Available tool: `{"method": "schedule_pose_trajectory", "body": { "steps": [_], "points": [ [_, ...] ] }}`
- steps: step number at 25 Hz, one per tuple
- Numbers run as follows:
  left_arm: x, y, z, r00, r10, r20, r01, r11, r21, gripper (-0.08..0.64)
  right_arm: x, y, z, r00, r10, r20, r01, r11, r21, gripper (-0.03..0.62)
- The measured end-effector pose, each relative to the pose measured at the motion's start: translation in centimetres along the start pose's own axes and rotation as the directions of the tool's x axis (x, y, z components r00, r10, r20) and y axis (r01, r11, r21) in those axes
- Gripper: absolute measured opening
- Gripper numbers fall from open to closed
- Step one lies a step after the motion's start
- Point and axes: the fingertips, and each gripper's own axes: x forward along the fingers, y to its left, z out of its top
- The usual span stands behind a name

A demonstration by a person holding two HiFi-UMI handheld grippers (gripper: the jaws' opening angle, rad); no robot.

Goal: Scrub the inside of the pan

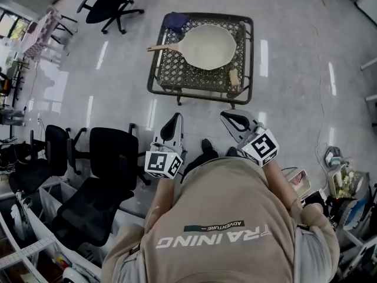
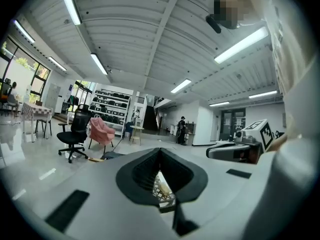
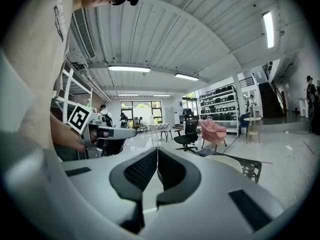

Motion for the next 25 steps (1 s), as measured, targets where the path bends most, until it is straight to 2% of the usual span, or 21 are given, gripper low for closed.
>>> {"method": "schedule_pose_trajectory", "body": {
  "steps": [3, 6, 11, 16, 19, 25],
  "points": [
    [1.3, 2.1, 1.5, 0.999, -0.030, 0.033, 0.029, 0.999, 0.014, 0.018, 2.0, -0.6, 1.4, 1.000, -0.026, 0.005, 0.026, 0.999, -0.024, 0.017],
    [1.4, 3.8, 1.4, 0.997, -0.066, 0.033, 0.066, 0.998, 0.000, 0.018, 3.5, -0.5, 2.2, 0.997, -0.074, 0.007, 0.074, 0.997, -0.027, 0.017],
    [2.2, 6.3, 0.2, 0.994, -0.110, 0.018, 0.111, 0.993, -0.035, 0.018, 4.2, -0.6, 1.0, 0.989, -0.144, -0.044, 0.143, 0.990, -0.006, 0.017],
    [3.8, 8.4, -0.6, 0.995, -0.101, 0.018, 0.102, 0.992, -0.077, 0.018, 4.7, -3.0, 0.3, 0.980, -0.181, -0.078, 0.183, 0.983, 0.014, 0.017],
    [5.1, 9.4, -1.0, 0.995, -0.096, 0.008, 0.096, 0.991, -0.094, 0.018, 6.2, -4.9, 0.6, 0.980, -0.184, -0.078, 0.184, 0.983, -0.006, 0.017],
    [8.6, 10.4, 0.1, 0.995, -0.099, -0.003, 0.099, 0.993, -0.059, 0.018, 8.9, -9.5, 0.8, 0.982, -0.180, -0.054, 0.179, 0.984, -0.023, 0.017]
  ]
}}
